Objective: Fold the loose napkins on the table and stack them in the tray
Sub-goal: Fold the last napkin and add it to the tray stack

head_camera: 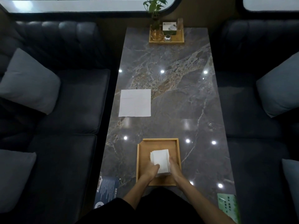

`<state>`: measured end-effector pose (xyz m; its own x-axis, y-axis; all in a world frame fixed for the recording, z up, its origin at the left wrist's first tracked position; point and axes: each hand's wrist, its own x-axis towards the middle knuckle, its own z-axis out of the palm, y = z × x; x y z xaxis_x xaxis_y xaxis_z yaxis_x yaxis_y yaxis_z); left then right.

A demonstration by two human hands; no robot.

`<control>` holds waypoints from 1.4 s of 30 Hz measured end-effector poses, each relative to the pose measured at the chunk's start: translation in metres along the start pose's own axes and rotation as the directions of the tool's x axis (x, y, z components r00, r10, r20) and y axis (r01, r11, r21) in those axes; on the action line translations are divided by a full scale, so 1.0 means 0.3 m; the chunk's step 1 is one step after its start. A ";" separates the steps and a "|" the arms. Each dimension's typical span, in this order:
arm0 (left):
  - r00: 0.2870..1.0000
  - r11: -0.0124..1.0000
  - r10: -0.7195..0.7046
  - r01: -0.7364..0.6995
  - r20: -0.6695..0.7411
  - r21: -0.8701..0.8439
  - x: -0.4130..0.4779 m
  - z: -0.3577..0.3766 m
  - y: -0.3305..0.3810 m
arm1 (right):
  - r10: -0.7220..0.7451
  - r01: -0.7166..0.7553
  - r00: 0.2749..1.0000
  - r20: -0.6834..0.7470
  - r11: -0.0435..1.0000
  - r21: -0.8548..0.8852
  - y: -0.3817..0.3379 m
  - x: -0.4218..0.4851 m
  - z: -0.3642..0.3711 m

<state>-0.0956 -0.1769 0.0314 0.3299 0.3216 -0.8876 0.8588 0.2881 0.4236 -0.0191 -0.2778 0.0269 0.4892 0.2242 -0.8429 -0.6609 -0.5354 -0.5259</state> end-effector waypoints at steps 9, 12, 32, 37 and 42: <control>0.918 0.977 0.144 -0.074 -0.368 0.199 0.121 -0.288 0.225 | -0.213 0.124 0.970 -0.115 0.846 -0.519 -0.367 0.163 0.049; 0.871 0.985 0.161 -0.111 -0.465 0.134 0.220 -0.428 0.331 | -0.287 0.190 0.954 -0.082 0.797 -0.573 -0.526 0.295 0.128; 0.724 0.994 0.107 -0.067 -0.682 0.085 0.646 -0.585 0.545 | -0.504 0.393 0.848 0.164 0.391 -0.832 -0.751 0.688 0.386; 0.828 0.930 0.031 -0.229 -0.560 -0.288 0.605 -0.613 0.560 | -0.453 0.419 0.877 0.164 0.551 -0.722 -0.789 0.624 0.365; 0.877 0.662 0.176 -0.442 -0.447 -0.605 0.339 -0.621 0.748 | -0.417 0.602 0.780 0.467 0.704 -0.377 -0.837 0.357 0.284</control>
<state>0.0577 0.0886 0.0701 0.2658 0.7359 -0.6228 0.1860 0.5947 0.7821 0.1508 -0.0501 0.0592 0.3912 0.7781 -0.4915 0.0434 -0.5490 -0.8347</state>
